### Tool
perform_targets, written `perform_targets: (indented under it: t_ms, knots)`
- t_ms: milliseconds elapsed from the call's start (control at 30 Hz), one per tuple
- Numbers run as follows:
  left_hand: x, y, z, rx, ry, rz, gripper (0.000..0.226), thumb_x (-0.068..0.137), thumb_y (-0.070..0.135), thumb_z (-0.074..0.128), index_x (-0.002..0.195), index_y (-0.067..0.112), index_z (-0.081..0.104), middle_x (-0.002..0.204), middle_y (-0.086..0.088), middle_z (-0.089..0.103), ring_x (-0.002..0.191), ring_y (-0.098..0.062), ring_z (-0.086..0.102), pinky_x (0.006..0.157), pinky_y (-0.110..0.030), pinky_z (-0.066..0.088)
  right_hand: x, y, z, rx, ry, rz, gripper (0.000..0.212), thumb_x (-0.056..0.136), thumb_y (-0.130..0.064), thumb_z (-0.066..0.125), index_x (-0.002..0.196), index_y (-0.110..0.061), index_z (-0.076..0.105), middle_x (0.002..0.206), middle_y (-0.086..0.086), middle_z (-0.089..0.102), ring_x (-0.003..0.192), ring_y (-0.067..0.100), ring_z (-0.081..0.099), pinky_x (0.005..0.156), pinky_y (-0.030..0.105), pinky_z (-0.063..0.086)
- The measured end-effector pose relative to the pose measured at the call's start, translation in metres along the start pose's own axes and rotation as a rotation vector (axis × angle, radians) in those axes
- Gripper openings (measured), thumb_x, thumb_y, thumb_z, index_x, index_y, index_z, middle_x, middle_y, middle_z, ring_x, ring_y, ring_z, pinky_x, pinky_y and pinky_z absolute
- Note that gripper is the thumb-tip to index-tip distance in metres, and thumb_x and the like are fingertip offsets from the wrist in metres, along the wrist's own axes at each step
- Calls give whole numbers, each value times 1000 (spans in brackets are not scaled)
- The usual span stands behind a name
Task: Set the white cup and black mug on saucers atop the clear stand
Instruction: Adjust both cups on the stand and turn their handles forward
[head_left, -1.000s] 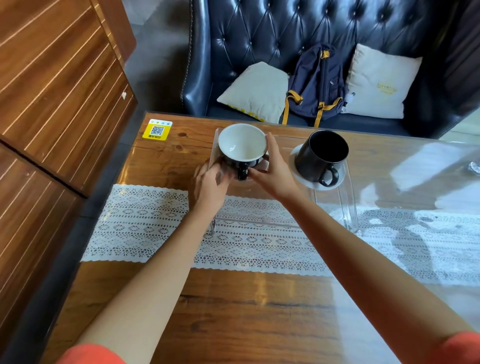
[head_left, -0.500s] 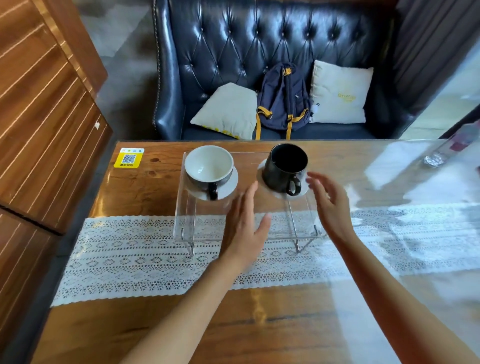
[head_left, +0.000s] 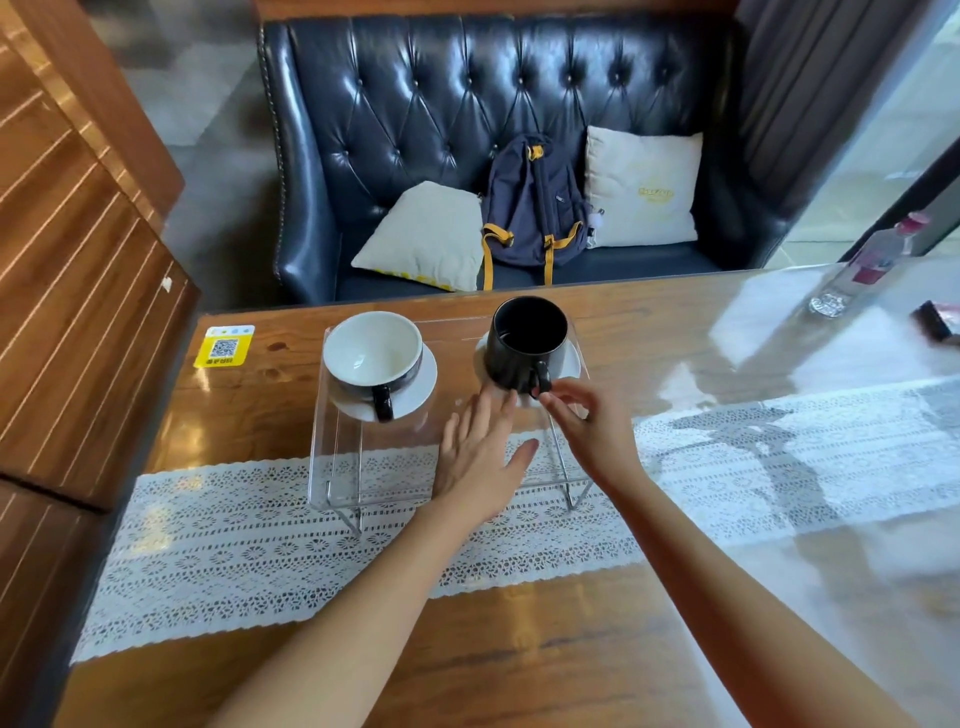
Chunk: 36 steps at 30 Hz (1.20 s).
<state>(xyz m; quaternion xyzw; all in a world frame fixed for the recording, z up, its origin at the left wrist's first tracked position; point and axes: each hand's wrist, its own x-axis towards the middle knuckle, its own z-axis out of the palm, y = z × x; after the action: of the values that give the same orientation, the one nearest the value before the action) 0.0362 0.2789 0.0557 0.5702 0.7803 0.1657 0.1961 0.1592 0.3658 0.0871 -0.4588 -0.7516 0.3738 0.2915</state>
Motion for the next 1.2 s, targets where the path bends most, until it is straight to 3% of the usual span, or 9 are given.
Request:
perform_targets:
  t_ms: [500, 800, 1200]
  knots:
    - [5, 0, 11, 128, 66, -11, 67, 90, 61, 19, 148, 36, -6, 160, 4, -13, 148, -21, -7, 117, -38, -7, 0, -2, -3, -36, 32, 3, 24, 84, -29, 67, 98, -11, 74, 95, 5, 76, 89, 15, 69, 84, 42, 55]
    - [4, 2, 10, 145, 100, -13, 66, 89, 61, 21, 148, 36, 3, 161, 3, -6, 148, -23, 1, 117, -40, 0, -1, -2, -3, -108, 95, -87, 21, 83, -26, 68, 93, -8, 73, 92, 8, 75, 85, 20, 70, 76, 38, 55]
    - [3, 1, 10, 151, 88, 0, 67, 90, 61, 19, 148, 36, -1, 161, 1, -8, 148, -23, 0, 117, -41, 0, 7, -3, -3, -118, 21, -82, 20, 86, -25, 64, 101, -17, 74, 100, 7, 76, 92, 18, 70, 79, 39, 56]
